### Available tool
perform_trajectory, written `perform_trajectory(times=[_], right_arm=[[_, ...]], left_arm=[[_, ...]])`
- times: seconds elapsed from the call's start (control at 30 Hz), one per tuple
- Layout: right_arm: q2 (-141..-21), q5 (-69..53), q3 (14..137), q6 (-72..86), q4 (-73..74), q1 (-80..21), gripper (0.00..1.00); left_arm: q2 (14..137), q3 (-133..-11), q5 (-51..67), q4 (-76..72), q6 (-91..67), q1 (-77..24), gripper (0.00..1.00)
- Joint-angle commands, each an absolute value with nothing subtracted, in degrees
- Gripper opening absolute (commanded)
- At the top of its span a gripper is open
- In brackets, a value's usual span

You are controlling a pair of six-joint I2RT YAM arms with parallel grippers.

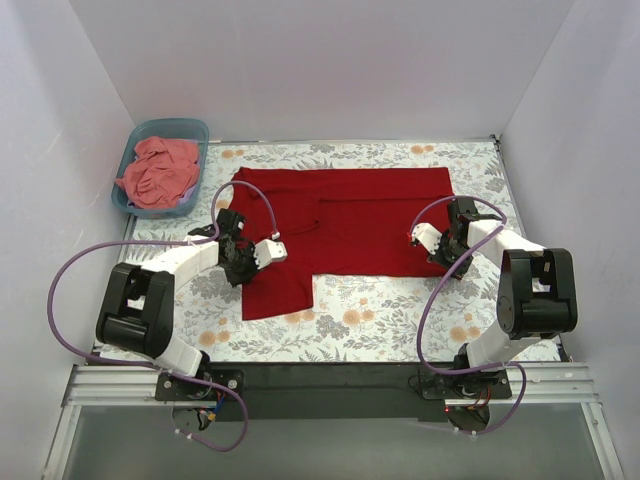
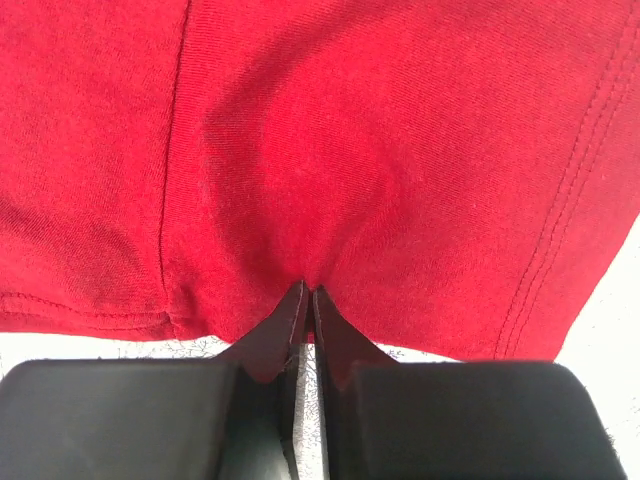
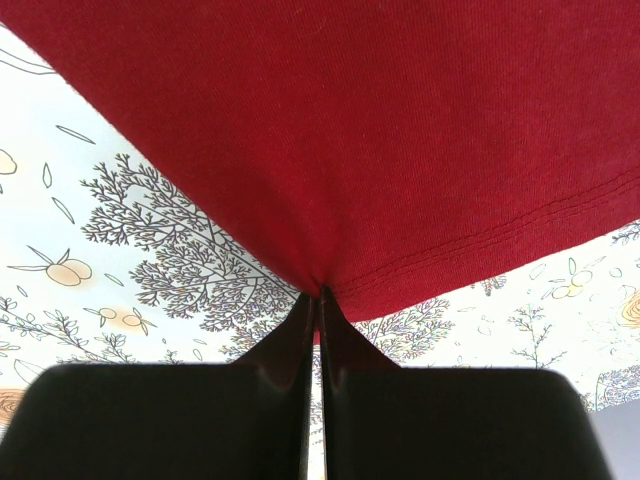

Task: Fold and stack the t-shirts
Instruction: Fold the tshirt

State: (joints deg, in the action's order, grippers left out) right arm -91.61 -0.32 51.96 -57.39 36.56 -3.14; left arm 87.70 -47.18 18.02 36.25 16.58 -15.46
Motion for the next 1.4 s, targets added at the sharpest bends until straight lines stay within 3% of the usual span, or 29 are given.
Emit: perform_trajectory(times=[0.0,0.3,0.57,1.37], right_arm=[[-91.7,-0.4,51.6,-58.5,38.8,-3.0,0.01],[-82.4,-0.5,48.9,-60.4,42.9,-2.9,0.01],[-74.7,-0.3,46.6,-64.5,45.8,-1.1,0.01],[-98.3,-1.4,76.2,-65.5,48.5,2.0,0.01]], left_arm=[[89.4,-45.4,18.2,38.6,16.1,-16.3,0.00],[81.3,-56.1,22.7,55.6,13.2,-16.3,0.00],[76.0,-58.2,22.9,60.9,14.2,-14.0,0.00],[100.5,-87.8,20.9,53.6,7.6,-12.0,0.00]])
